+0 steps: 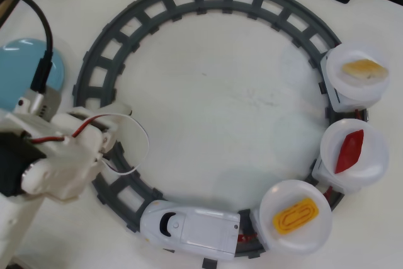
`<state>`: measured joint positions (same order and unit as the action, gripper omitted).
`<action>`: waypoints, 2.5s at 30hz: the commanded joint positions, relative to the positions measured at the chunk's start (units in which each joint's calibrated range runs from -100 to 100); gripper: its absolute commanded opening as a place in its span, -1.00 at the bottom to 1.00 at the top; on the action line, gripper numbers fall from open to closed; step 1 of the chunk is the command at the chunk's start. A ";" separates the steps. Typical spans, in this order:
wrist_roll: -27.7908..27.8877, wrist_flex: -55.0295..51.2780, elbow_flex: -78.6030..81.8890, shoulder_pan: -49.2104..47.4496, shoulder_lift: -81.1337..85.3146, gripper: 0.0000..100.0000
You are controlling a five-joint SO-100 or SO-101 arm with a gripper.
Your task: Pick up the sushi from the Shinkansen and put it on the blue dish
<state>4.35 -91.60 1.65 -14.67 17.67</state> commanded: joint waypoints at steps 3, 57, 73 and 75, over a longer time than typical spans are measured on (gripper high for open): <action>0.10 6.03 4.12 2.88 1.12 -0.39; 0.15 -0.84 -0.38 20.48 0.87 -0.39; -0.21 -6.79 -3.72 23.91 -4.27 -0.39; -0.21 -7.13 -3.54 23.91 -4.27 -0.39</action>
<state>4.29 -97.73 0.82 8.70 13.29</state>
